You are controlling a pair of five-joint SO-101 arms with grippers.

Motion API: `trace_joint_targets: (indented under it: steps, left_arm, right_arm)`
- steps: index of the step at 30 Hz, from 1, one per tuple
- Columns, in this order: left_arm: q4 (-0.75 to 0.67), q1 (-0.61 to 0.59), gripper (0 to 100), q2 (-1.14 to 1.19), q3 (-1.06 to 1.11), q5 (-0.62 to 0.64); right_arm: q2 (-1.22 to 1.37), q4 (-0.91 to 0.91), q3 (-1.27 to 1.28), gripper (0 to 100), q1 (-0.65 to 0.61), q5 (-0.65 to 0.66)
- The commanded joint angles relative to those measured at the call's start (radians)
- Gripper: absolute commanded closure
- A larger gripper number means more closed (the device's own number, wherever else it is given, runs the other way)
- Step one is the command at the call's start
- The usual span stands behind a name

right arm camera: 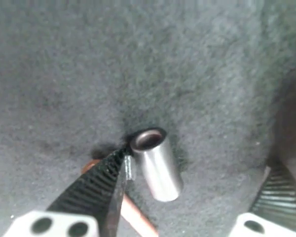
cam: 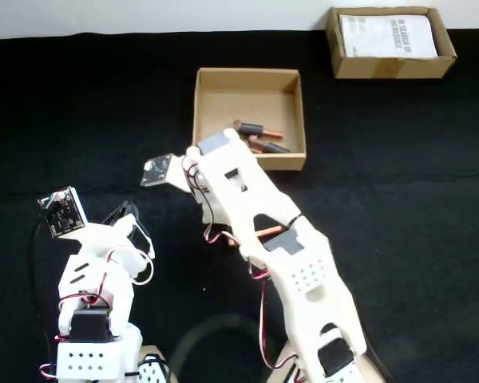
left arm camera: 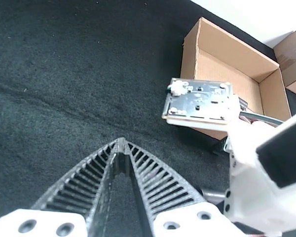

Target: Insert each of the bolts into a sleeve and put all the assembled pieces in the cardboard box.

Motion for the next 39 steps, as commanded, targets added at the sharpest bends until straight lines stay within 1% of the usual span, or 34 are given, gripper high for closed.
trace_joint_targets:
  steps: [1,5,6,7,8,10,13,15,20,24,30,35,39]
  left_arm:
    - [-0.002,0.002,99,-0.015,0.018,0.002]
    - [-0.002,0.002,99,-0.016,0.018,0.002]
    - [-0.002,0.002,99,-0.016,0.018,0.002]
    - [-0.002,0.002,99,-0.016,0.018,0.002]
    - [-0.002,0.002,99,-0.016,0.018,0.002]
    - [-0.002,0.002,99,-0.016,0.018,0.002]
    - [-0.002,0.002,99,-0.016,0.018,0.002]
    - [-0.002,0.002,99,-0.016,0.018,0.002]
    - [-0.003,0.002,99,-0.015,0.018,0.002]
    - [-0.003,0.002,99,-0.015,0.018,0.002]
    - [-0.005,0.002,99,-0.015,0.018,0.002]
    - [-0.005,0.002,99,-0.013,0.018,0.002]
    - [-0.006,0.005,99,-0.008,0.018,0.002]
  right_arm:
    - [0.054,-0.008,-0.117,71.8,-0.005,0.002]
    - [0.088,-0.008,-0.177,93.0,-0.004,0.0]
    - [0.09,-0.008,-0.189,97.5,-0.002,0.0]
    - [0.091,-0.008,-0.197,99.6,-0.001,0.0]
    - [0.091,-0.007,-0.2,98.4,-0.001,0.0]
    - [0.09,-0.004,-0.206,99.0,0.005,-0.011]
    - [0.084,0.016,-0.211,99.1,0.013,-0.107]
    - [0.065,0.059,-0.245,99.1,0.016,-0.135]
    - [0.016,0.2,-0.354,99.1,0.038,-0.14]
    - [0.01,0.225,-0.41,99.1,0.07,-0.14]
    - [0.007,0.226,-0.493,99.1,0.077,-0.14]
    - [0.005,0.236,-0.702,99.1,0.077,-0.141]
    - [0.005,0.286,-0.951,99.1,0.073,-0.153]
